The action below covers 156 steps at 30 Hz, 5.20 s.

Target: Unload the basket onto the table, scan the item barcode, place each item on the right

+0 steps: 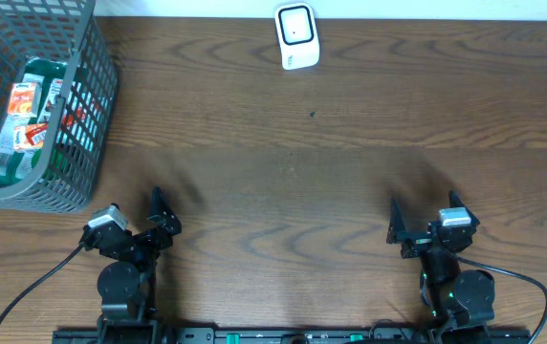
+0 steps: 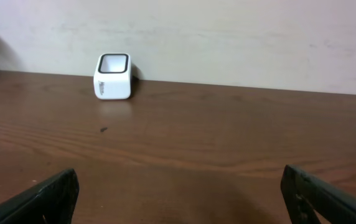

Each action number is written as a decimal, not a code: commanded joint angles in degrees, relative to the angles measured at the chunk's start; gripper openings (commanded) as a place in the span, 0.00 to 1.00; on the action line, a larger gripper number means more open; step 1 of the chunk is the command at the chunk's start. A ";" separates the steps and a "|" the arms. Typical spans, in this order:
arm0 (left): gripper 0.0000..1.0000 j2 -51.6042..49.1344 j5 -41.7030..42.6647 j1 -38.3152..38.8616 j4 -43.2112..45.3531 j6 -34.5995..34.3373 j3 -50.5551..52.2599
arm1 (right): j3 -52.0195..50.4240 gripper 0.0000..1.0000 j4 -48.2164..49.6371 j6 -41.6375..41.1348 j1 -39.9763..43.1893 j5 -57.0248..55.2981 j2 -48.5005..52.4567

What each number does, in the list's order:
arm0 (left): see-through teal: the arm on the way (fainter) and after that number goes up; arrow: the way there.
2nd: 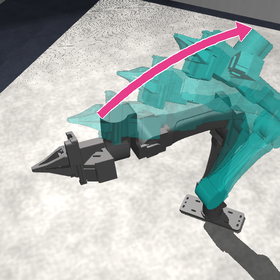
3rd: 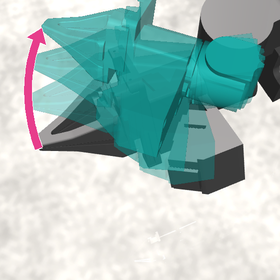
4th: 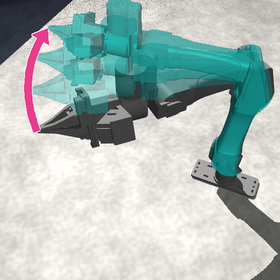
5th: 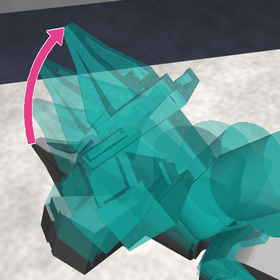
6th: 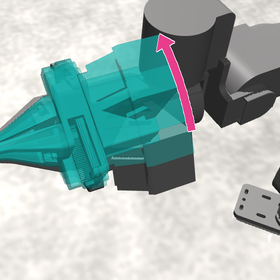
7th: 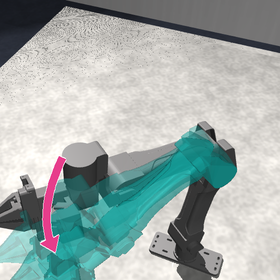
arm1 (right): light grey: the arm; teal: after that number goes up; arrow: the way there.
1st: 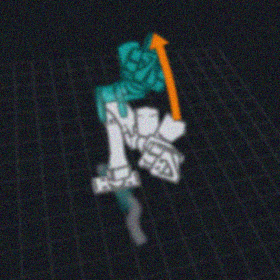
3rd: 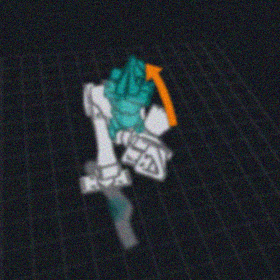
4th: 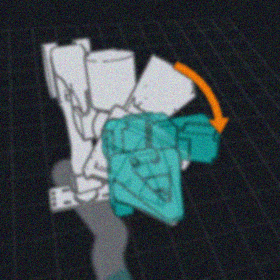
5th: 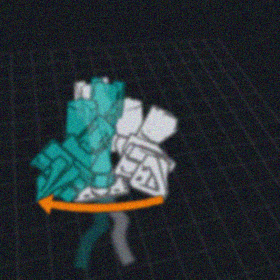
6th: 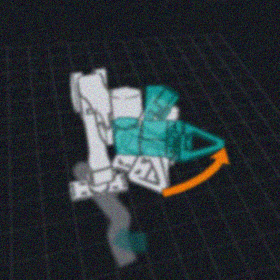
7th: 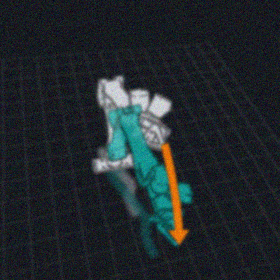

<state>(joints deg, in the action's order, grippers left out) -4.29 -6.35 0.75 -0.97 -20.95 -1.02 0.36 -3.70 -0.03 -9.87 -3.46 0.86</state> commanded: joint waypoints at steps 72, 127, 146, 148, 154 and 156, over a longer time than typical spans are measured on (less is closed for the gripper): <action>0.98 -98.95 -5.25 -29.77 -95.80 -12.87 -140.56 | -0.04 0.99 -0.22 -1.01 0.24 -0.57 -0.07; 0.99 -99.56 1.88 -31.91 -54.71 -4.81 -87.67 | -0.04 0.99 -0.22 -1.01 0.24 -0.55 -0.07; 0.98 -101.20 4.46 -31.50 -44.81 -5.49 -78.93 | -0.04 0.99 -0.22 -1.01 0.24 -0.57 -0.07; 0.98 -100.85 4.46 -31.50 -44.83 -5.46 -79.12 | -0.04 0.99 -0.22 -1.01 0.24 -0.57 -0.07; 0.98 -98.33 4.42 -31.61 -45.38 -5.49 -80.74 | -0.04 0.99 -0.22 -1.01 0.24 -0.57 -0.07; 0.98 -96.96 4.44 -31.61 -45.18 -5.51 -80.76 | -0.04 0.99 -0.20 -1.01 0.24 -0.57 -0.07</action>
<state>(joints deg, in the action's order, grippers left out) -103.90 -1.45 -30.70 -46.06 -26.13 -80.97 0.36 -3.68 -0.05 -9.87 -3.49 1.02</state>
